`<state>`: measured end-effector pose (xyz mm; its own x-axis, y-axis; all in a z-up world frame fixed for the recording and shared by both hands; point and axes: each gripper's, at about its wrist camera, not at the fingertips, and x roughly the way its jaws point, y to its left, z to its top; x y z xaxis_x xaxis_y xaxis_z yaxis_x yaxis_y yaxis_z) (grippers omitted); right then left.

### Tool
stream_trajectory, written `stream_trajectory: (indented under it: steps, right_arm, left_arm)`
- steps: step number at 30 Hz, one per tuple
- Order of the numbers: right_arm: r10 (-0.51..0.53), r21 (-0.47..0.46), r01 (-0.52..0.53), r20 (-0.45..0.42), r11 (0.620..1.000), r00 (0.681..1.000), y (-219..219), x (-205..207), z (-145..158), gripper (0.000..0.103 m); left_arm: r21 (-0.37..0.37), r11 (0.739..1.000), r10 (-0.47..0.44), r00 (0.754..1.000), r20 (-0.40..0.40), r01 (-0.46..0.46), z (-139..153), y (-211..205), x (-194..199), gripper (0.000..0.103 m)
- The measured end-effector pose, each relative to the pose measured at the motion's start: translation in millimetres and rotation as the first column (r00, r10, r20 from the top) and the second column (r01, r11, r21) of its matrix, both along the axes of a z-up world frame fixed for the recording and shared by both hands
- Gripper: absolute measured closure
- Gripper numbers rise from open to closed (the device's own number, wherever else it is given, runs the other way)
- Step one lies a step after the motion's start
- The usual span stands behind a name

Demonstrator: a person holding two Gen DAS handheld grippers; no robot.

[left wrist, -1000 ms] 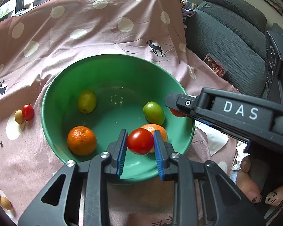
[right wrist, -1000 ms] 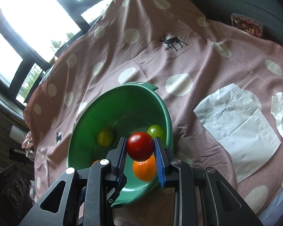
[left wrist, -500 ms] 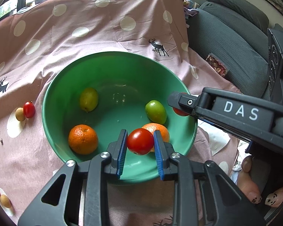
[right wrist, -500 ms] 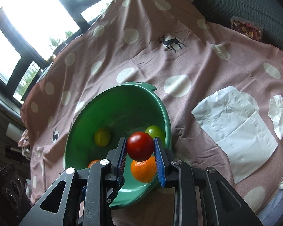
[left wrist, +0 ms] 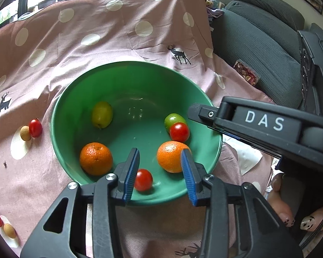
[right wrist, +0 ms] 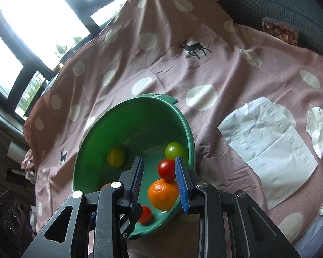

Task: Organize fruits
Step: 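Lower the cherry tomatoes into the bowl and open both tools, then move both tools back toward the remaining cherry tomatoes on the sheet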

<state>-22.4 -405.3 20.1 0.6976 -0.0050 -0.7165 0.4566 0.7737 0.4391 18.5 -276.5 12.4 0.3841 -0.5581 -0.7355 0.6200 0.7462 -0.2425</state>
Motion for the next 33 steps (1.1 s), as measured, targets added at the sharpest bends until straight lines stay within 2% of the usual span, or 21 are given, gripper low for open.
stream_trajectory:
  steps: [5,9,12,17,19,20,21,27,30,33]
  right_arm:
    - [-0.001,-0.005,0.001,-0.001,1.000,1.000,0.5,0.3,0.3,0.072]
    - [0.007,-0.017,-0.006,0.006,1.000,1.000,3.5,0.4,2.4,0.065]
    - [0.002,-0.033,-0.002,0.012,0.999,1.000,7.7,-0.5,6.5,0.059]
    - [-0.010,-0.064,0.011,0.006,0.998,1.000,15.3,0.0,11.7,0.058]
    - [-0.003,-0.073,0.004,0.009,0.997,1.000,19.6,0.7,13.6,0.051]
    - [-0.001,-0.080,0.002,0.012,0.997,1.000,22.3,1.0,14.9,0.045]
    - [0.002,-0.088,-0.001,0.014,0.996,1.000,24.7,1.5,16.3,0.044]
    - [0.034,-0.124,-0.032,0.008,0.992,0.999,43.4,8.8,21.0,0.044]
    - [0.053,-0.148,-0.052,0.000,0.988,0.999,54.0,13.2,22.7,0.044]
    - [0.078,-0.177,-0.078,-0.007,0.981,0.997,65.2,17.6,24.9,0.044]
  left_arm:
    - [-0.011,1.000,0.008,1.000,0.020,-0.008,9.5,10.8,-5.3,0.056]
    - [-0.020,0.999,0.028,0.998,0.048,-0.027,21.2,25.0,-10.5,0.052]
    - [-0.034,0.998,0.058,0.997,0.055,-0.057,29.3,41.2,-12.5,0.048]
    - [-0.058,0.991,0.128,0.990,0.064,-0.124,40.8,77.3,-13.7,0.044]
    - [-0.058,0.985,0.169,0.983,0.074,-0.164,44.8,92.6,-13.2,0.044]
    - [-0.056,0.981,0.192,0.978,0.082,-0.187,46.6,100.9,-13.4,0.044]
    - [-0.053,0.976,0.215,0.972,0.090,-0.211,48.5,108.9,-13.8,0.044]
    - [-0.043,0.945,0.328,0.937,0.121,-0.325,57.4,169.7,-13.5,0.043]
    - [-0.021,0.904,0.426,0.897,0.118,-0.426,58.7,206.3,-12.3,0.043]
    - [-0.003,0.849,0.524,0.843,0.120,-0.528,57.0,241.8,-12.3,0.043]
